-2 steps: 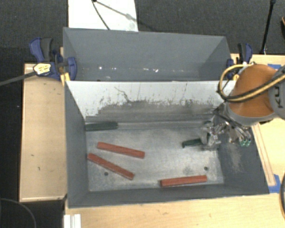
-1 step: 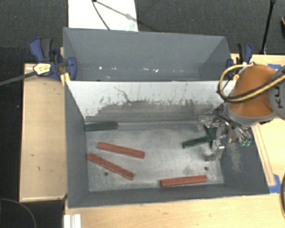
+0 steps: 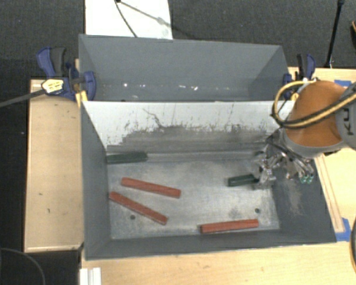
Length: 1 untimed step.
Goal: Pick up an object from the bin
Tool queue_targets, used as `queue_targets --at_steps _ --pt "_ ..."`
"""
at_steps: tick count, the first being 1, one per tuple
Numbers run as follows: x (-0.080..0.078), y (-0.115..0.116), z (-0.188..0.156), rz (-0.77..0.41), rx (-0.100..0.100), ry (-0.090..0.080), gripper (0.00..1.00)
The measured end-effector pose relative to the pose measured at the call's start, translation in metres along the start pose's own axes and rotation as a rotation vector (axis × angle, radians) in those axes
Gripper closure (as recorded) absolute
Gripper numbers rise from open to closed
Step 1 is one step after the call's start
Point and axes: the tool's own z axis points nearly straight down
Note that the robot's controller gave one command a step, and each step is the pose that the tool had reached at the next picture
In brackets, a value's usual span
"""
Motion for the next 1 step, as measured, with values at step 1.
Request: queue_targets --at_steps 1 --pt "0.0191 0.0121 -0.1131 0.095 0.001 -0.006 1.0"
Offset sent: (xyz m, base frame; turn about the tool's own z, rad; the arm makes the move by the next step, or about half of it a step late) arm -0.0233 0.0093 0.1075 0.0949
